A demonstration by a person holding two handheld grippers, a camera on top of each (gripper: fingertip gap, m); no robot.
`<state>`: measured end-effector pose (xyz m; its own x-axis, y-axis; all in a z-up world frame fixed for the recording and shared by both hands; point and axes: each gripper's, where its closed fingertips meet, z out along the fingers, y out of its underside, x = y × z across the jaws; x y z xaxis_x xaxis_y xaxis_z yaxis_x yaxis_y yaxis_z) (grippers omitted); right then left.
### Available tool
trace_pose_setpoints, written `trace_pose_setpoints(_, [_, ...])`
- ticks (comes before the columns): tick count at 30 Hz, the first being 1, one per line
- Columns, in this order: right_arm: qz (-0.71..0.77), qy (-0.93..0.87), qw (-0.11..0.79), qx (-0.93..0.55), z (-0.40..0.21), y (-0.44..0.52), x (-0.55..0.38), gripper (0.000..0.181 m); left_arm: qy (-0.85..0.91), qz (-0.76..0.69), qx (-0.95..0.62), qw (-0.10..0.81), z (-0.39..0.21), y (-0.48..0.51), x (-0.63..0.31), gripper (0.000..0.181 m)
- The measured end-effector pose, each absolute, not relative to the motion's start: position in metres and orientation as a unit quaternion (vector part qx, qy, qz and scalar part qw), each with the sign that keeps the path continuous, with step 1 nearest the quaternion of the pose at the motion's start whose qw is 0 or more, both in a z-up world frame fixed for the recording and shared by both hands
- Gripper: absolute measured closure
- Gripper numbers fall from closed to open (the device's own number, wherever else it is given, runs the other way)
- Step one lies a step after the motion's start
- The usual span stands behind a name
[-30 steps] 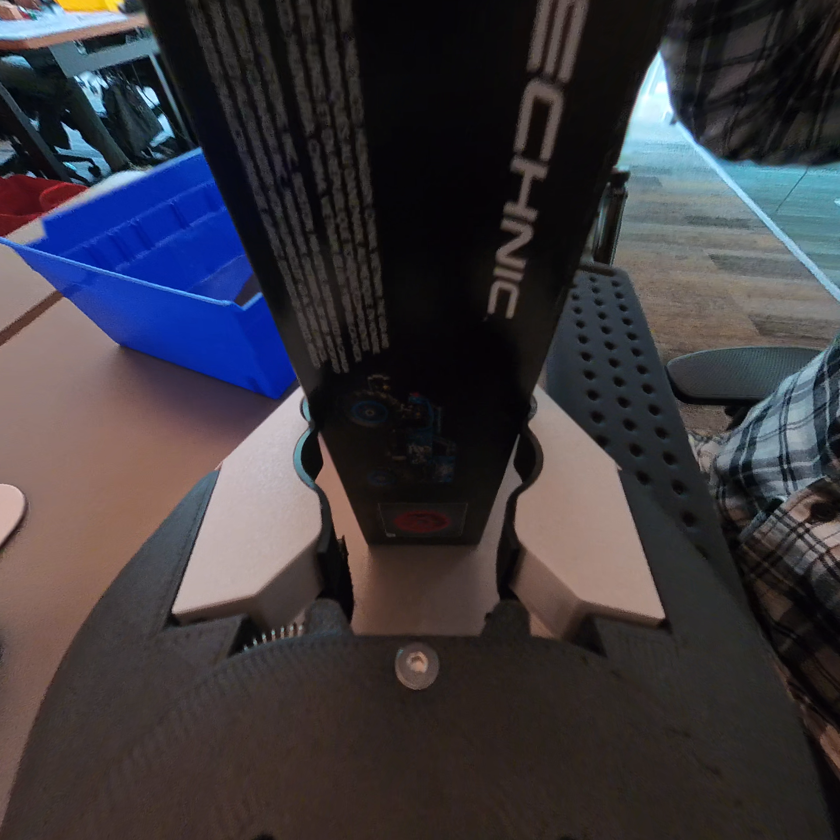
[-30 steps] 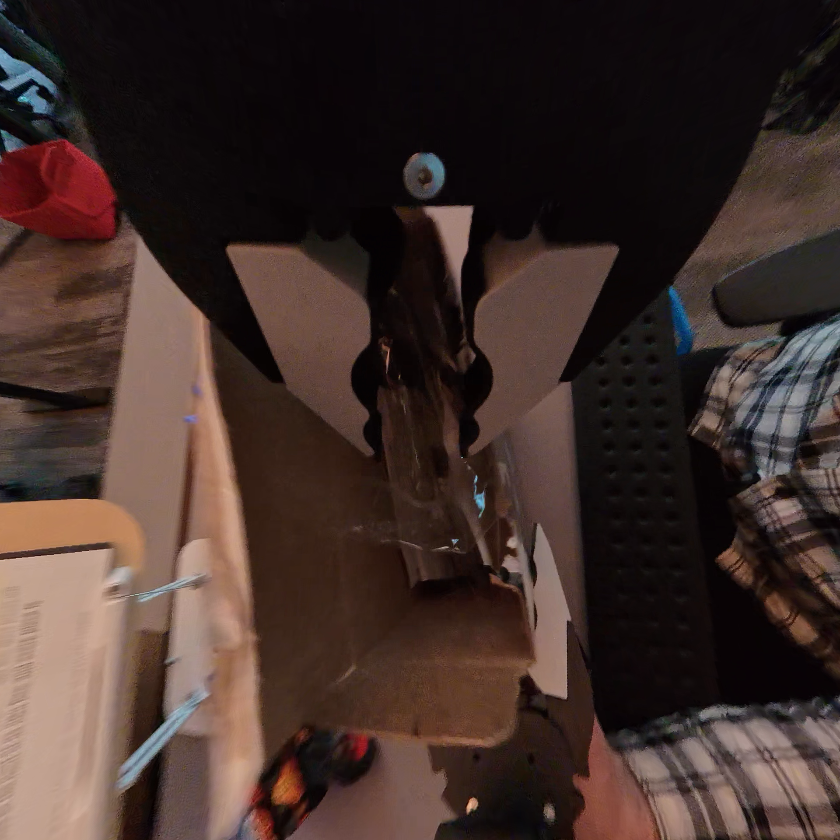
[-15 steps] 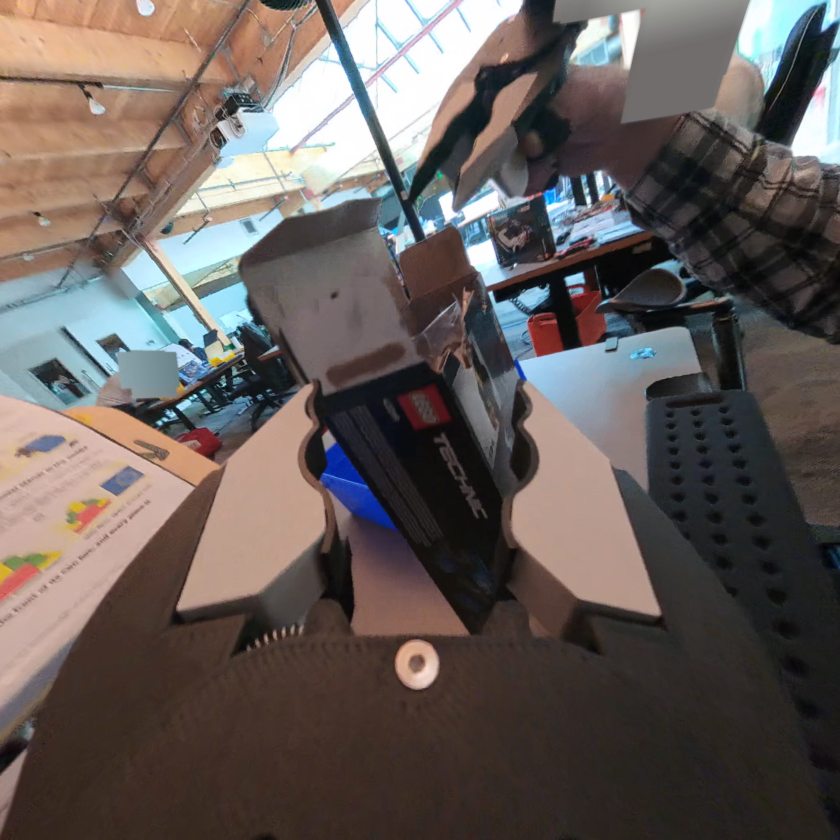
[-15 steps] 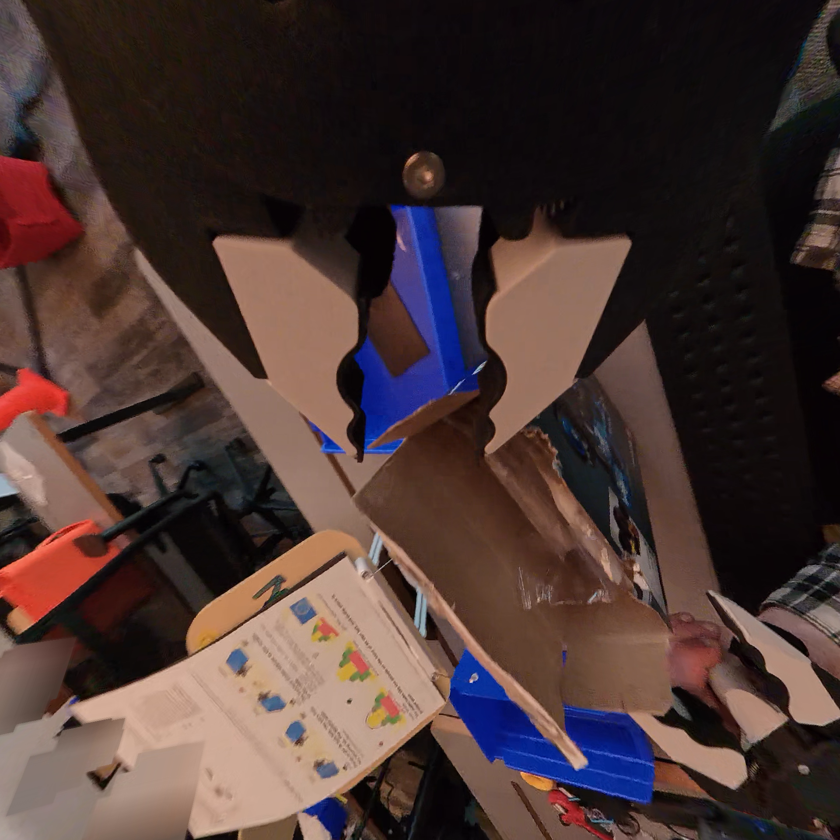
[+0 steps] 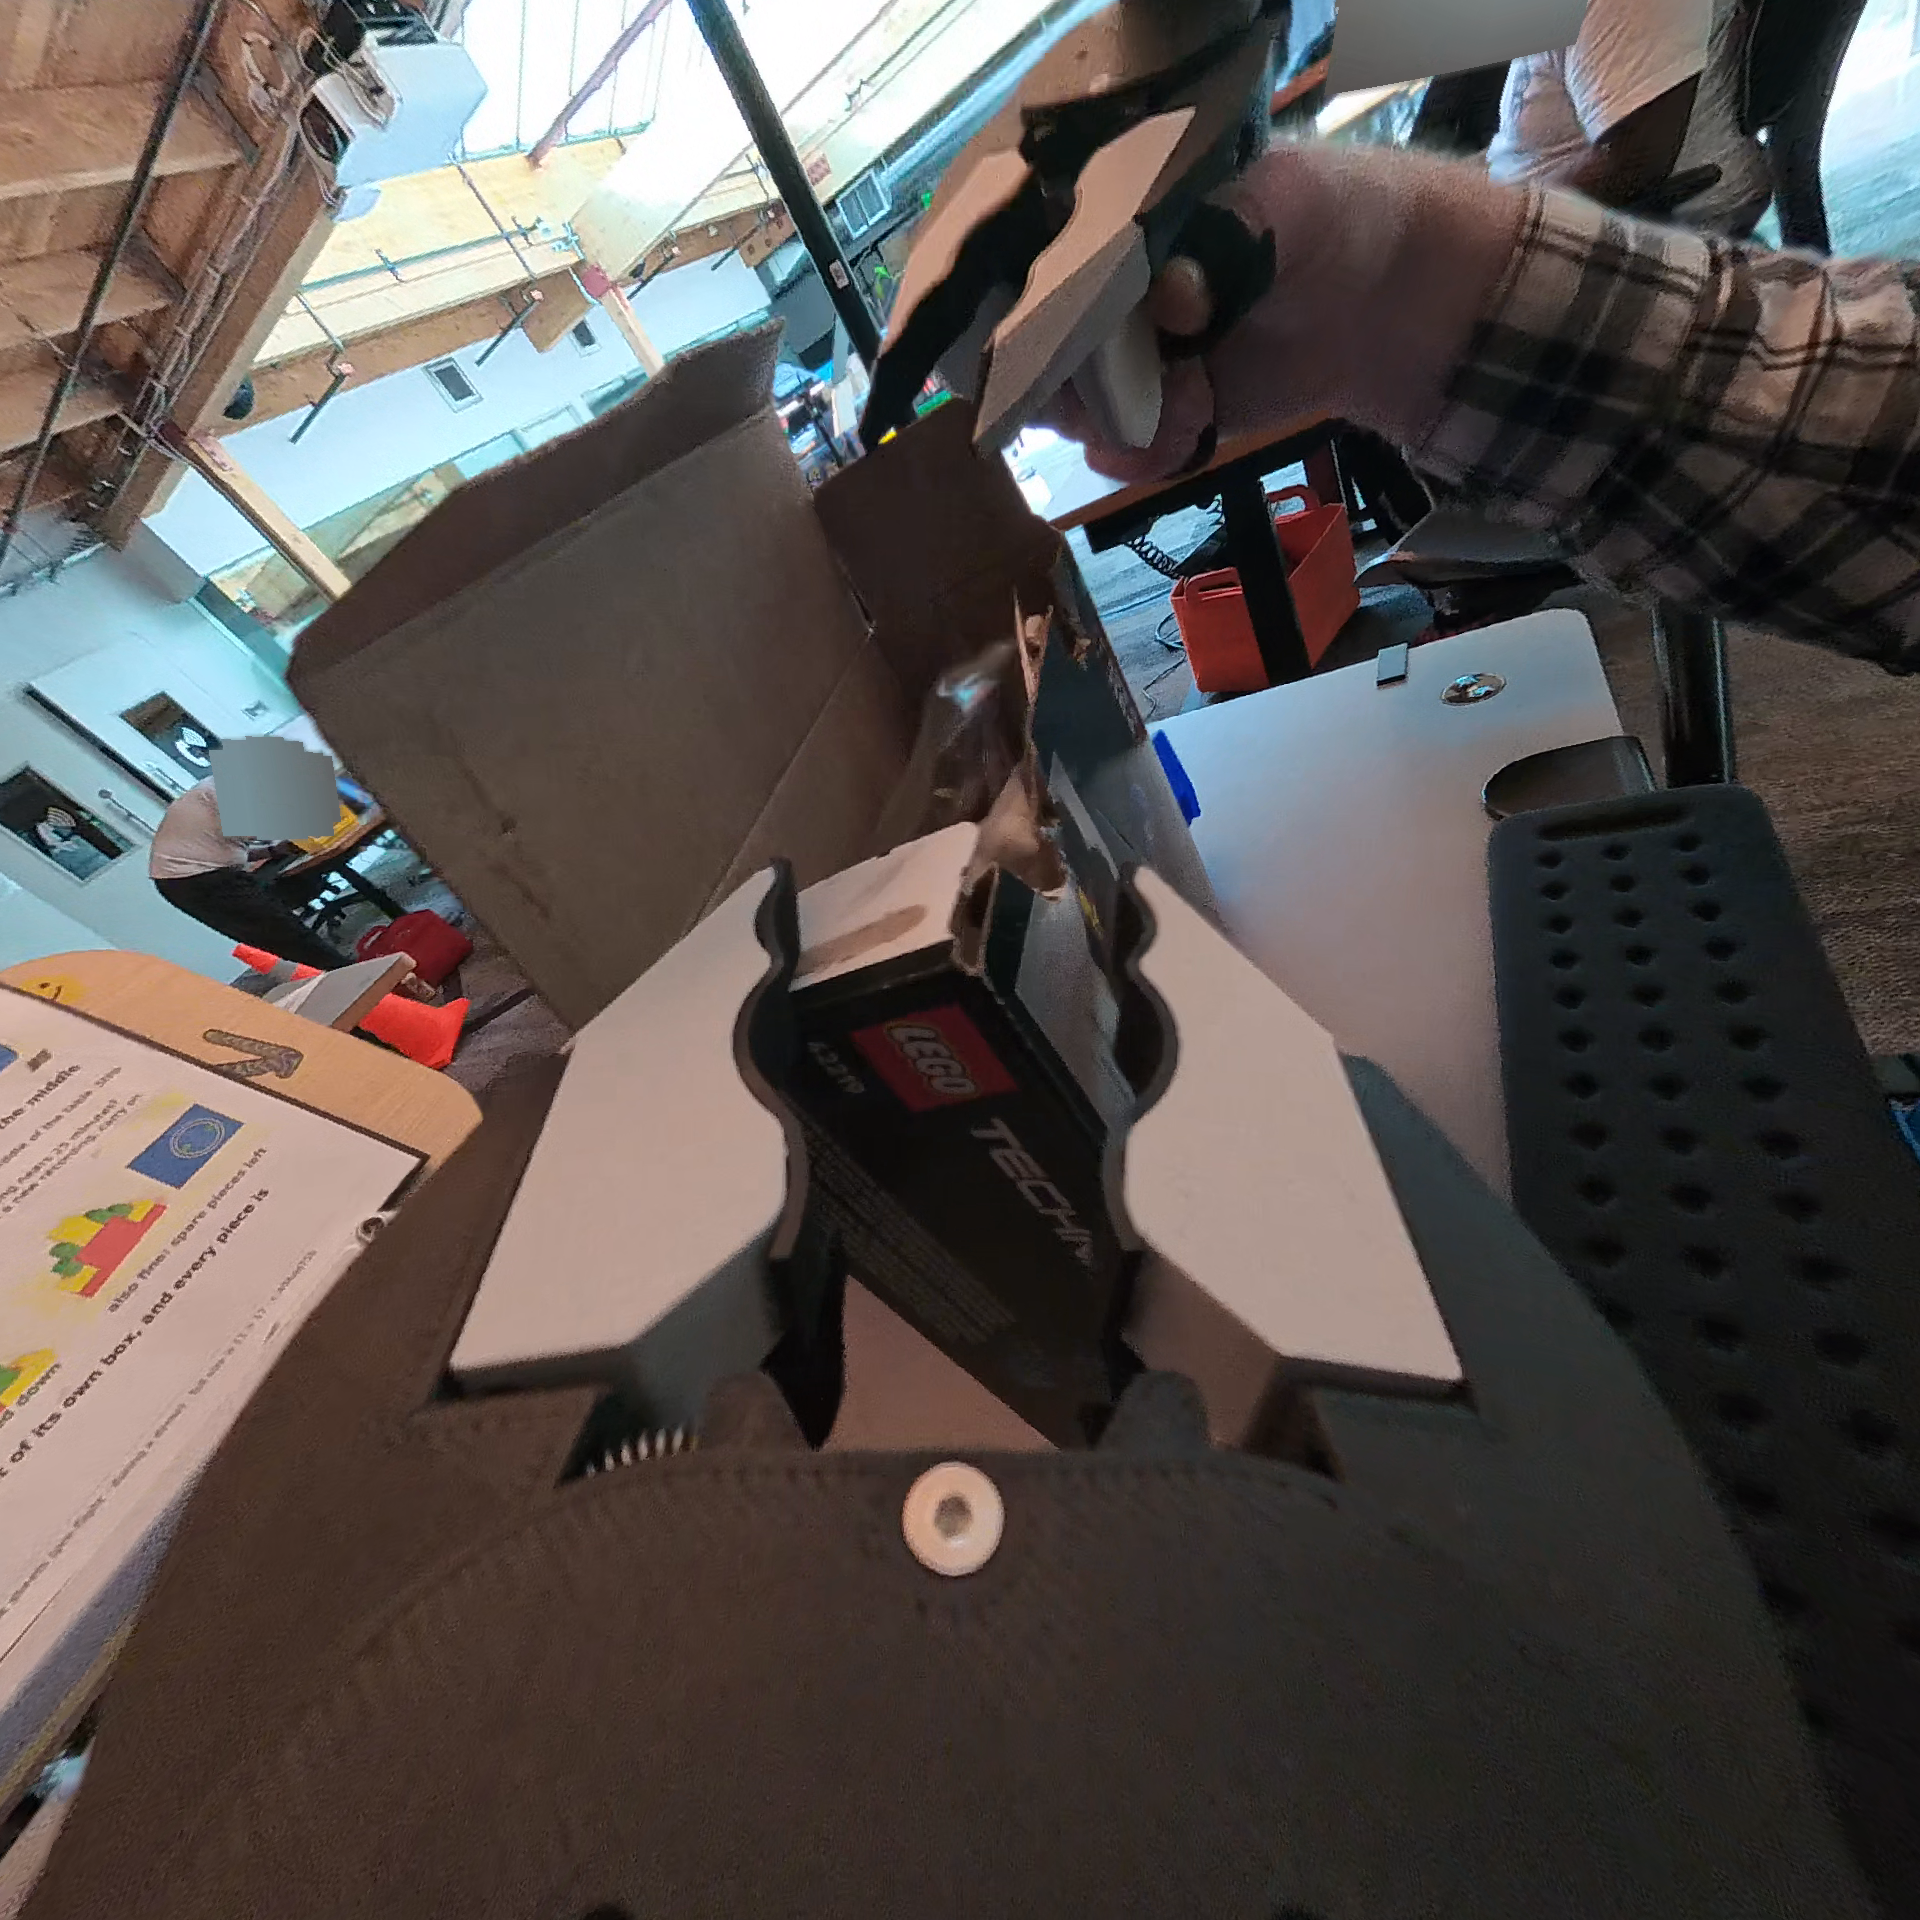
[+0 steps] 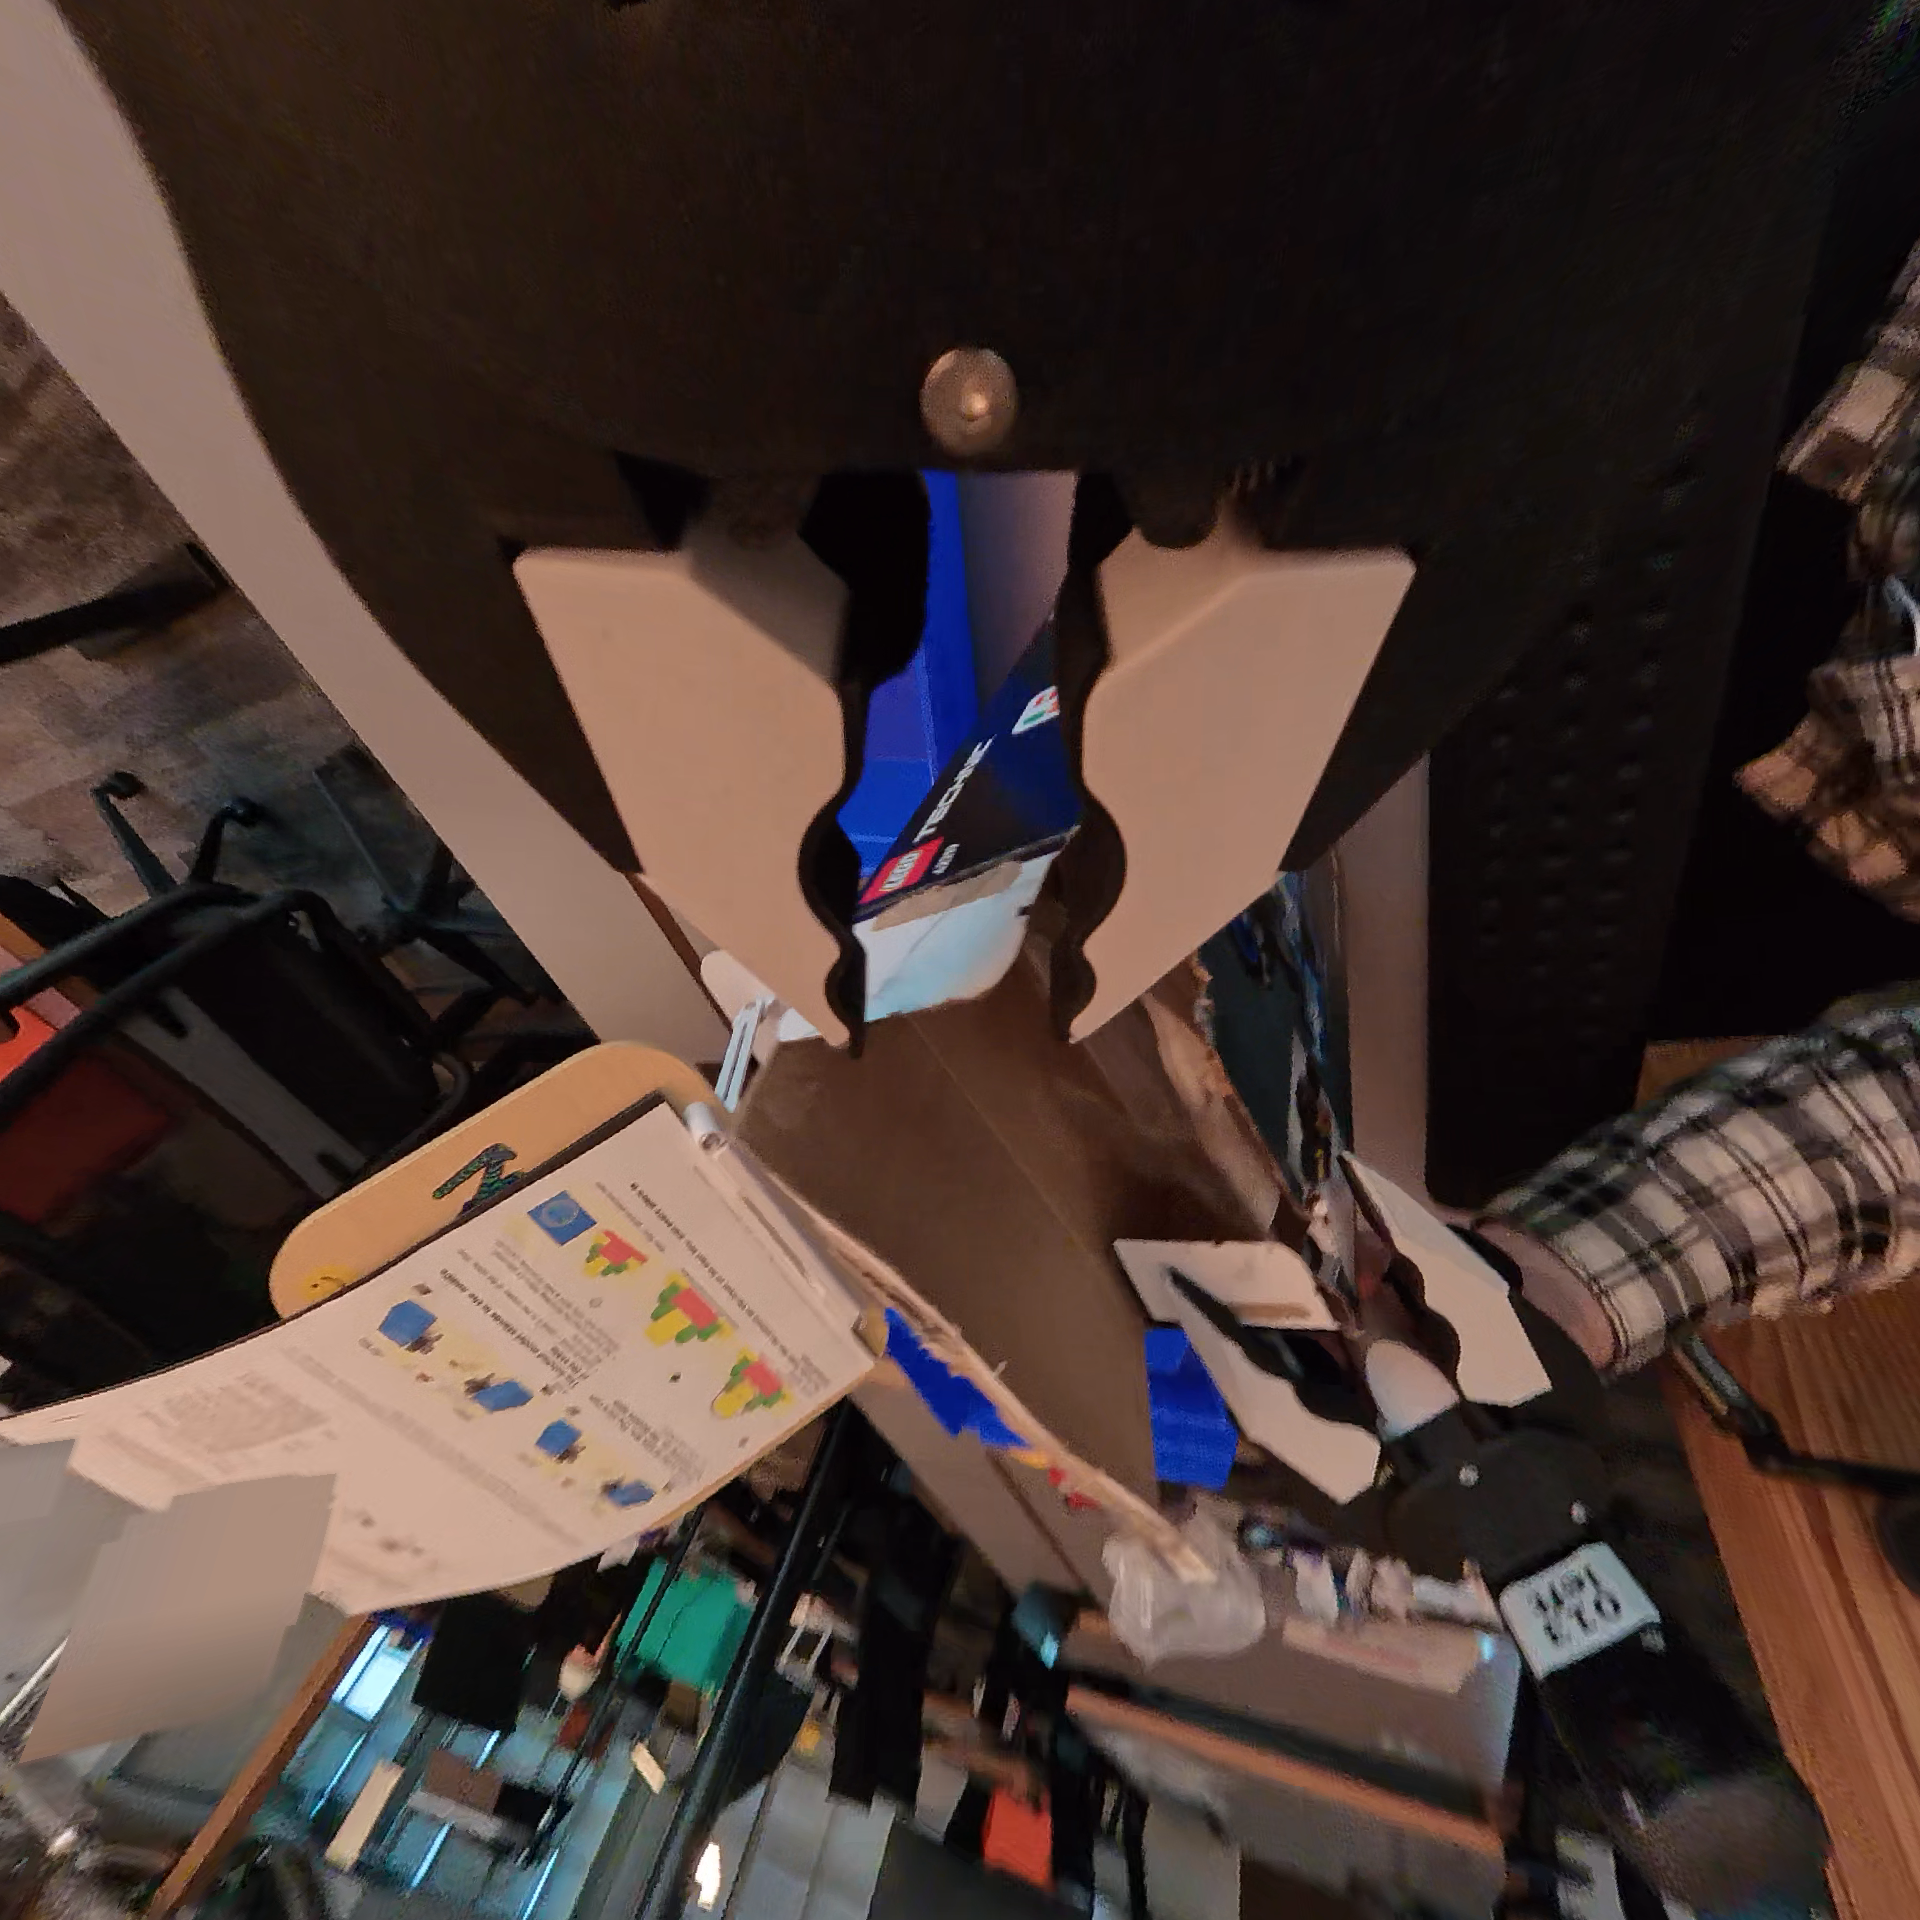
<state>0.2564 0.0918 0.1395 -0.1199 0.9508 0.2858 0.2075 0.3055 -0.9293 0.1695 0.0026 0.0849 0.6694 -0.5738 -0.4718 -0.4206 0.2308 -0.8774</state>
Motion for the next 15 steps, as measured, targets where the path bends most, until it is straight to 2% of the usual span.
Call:
trace_pose_setpoints(2, [0.444,-0.625,0.481,-0.425,0.144,0.083,0.262,0.166,0.401,-0.073,-0.615,0.675,0.087,0.002,0.170,0.127])
trace_pose_setpoints(4, [0.437,-0.625,0.493,-0.420,0.134,0.082,0.263,0.173,0.402,-0.063,-0.619,0.671,0.085,0.005,0.172,0.125])
trace_pose_setpoints(6, [0.423,-0.620,0.506,-0.426,0.128,0.087,0.261,0.169,0.404,-0.073,-0.624,0.665,0.085,0.005,0.175,0.127])
trace_pose_setpoints(8, [0.429,-0.658,0.450,-0.424,0.116,0.076,0.259,0.181,0.406,-0.077,-0.626,0.661,0.085,0.006,0.172,0.131])
trace_pose_setpoints(11, [0.399,-0.686,0.445,-0.416,0.108,0.071,0.251,0.179,0.411,-0.087,-0.624,0.658,0.086,0.008,0.172,0.134])
trace_pose_setpoints(15, [0.434,-0.587,0.531,-0.430,0.156,0.099,0.276,0.150,0.408,-0.097,-0.624,0.660,0.087,0.009,0.171,0.134])
